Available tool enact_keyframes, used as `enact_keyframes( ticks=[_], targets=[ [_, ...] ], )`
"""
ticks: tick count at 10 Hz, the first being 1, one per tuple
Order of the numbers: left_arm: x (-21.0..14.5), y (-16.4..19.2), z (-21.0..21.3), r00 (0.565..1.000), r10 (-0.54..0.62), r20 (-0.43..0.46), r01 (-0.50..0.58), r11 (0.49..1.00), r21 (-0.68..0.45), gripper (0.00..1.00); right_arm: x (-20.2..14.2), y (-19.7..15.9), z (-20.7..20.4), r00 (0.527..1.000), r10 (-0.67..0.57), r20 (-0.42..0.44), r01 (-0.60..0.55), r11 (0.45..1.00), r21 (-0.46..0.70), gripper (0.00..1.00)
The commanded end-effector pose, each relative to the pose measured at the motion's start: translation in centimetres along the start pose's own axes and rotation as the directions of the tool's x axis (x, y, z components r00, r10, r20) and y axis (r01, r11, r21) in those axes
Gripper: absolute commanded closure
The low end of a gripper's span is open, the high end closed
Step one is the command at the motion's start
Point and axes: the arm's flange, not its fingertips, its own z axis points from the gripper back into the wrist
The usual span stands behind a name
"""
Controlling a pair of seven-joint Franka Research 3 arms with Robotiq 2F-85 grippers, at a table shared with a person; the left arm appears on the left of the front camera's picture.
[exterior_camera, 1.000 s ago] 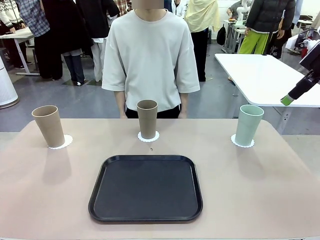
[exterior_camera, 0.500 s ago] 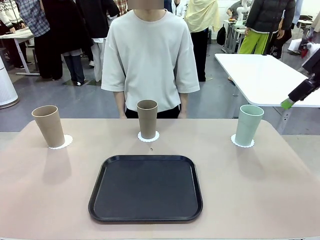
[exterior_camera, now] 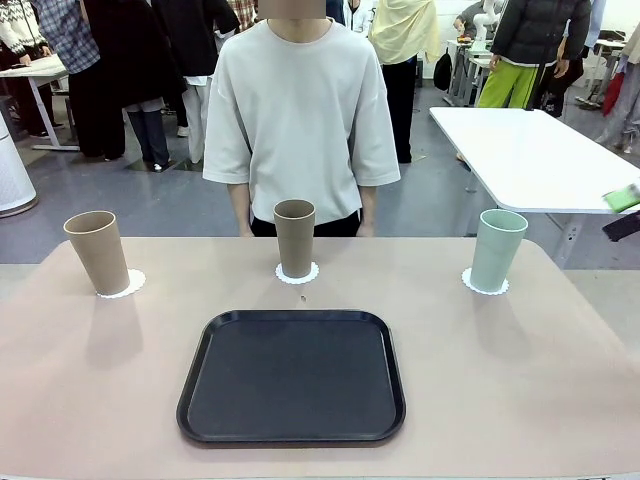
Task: Place coasters on the table and set cups on them.
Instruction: Take one Reusable plastic cup from the Flat Tray and place it on a coaster set by the human.
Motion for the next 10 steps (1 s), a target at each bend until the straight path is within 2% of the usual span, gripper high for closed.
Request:
enact_keyframes(
  ticks=[1,3,5,7,10],
  targets=[
    [-0.1,-0.4,0.1,1.0,0.015,0.009,-0.015,1.0,-0.005,0.0,-0.6,-5.6,2.9,0.984,-0.079,0.158,0.051,0.983,0.174,0.0],
    [-0.1,-0.4,0.1,1.0,0.015,0.009,-0.015,1.0,-0.005,0.0,-2.5,-10.3,5.1,0.963,-0.149,0.224,0.088,0.961,0.262,0.0],
    [-0.1,-0.4,0.1,1.0,0.015,0.009,-0.015,1.0,-0.005,0.0,-4.0,-13.3,7.3,0.957,-0.178,0.227,0.108,0.95,0.292,0.0],
    [-0.1,-0.4,0.1,1.0,0.015,0.009,-0.015,1.0,-0.005,0.0,-4.7,-14.9,9.1,0.959,-0.202,0.198,0.134,0.942,0.309,0.0],
    [-0.1,-0.4,0.1,1.0,0.015,0.009,-0.015,1.0,-0.005,0.0,-4.7,-15.1,9.8,0.979,-0.179,0.102,0.141,0.944,0.298,0.0]
  ],
)
